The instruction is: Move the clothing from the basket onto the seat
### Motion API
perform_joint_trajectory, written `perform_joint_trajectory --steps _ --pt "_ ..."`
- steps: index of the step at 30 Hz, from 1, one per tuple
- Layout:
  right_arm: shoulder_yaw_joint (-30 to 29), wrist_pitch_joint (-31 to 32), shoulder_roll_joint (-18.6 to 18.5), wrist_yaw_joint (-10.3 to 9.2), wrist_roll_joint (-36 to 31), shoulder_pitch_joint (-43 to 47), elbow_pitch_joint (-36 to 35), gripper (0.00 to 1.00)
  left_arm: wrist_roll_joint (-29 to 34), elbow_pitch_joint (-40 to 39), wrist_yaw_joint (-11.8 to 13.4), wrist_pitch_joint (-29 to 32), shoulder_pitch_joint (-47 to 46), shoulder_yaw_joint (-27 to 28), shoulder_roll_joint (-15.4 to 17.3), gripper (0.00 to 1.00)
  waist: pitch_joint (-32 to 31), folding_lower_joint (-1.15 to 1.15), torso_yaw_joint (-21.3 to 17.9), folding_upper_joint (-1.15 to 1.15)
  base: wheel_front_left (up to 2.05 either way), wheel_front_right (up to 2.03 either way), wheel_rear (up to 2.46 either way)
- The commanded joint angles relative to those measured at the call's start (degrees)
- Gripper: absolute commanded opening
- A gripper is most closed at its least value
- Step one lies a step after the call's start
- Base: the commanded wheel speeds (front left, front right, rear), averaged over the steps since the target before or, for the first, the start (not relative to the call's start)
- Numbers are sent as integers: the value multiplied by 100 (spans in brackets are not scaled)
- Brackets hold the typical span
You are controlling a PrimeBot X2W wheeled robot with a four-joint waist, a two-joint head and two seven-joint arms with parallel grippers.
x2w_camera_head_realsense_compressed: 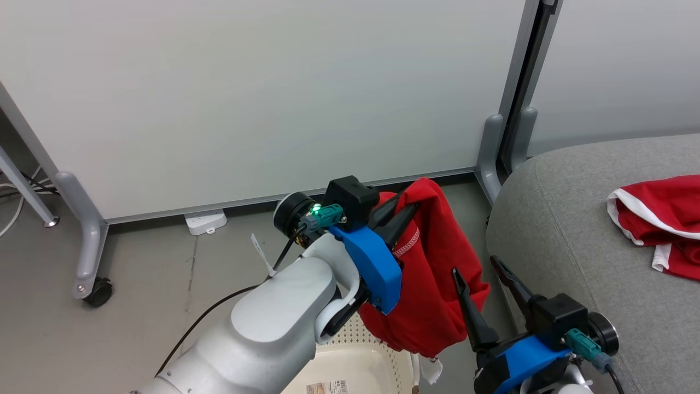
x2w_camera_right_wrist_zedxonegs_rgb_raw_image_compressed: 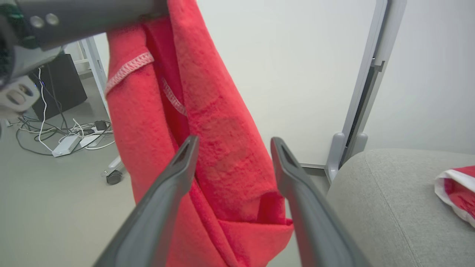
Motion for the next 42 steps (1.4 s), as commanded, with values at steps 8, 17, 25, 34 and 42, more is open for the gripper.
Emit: perform_joint_trajectory --steps 8,17,25,34,42 --pt "462 45 -3 -6 232 65 -22 100 -263 116 64 -156 -140 -278 13 0 31 0 0 0 0 0 0" --pt "932 144 -4 -6 411 -268 311 100 -525 161 99 -244 -282 -562 13 0 83 0 67 0 0 0 0" --pt "1249 258 -4 -6 579 -892 1039 100 -705 144 148 -309 -371 -745 13 0 100 0 111 0 0 0 0" --pt "1446 165 -4 -6 779 -1689 2177 78 -866 130 198 -365 -463 -882 12 0 84 0 111 0 0 0 0" --pt "1610 -89 -4 -6 951 -1986 2658 0 -949 168 217 -403 -494 -966 12 0 74 0 94 0 0 0 0"
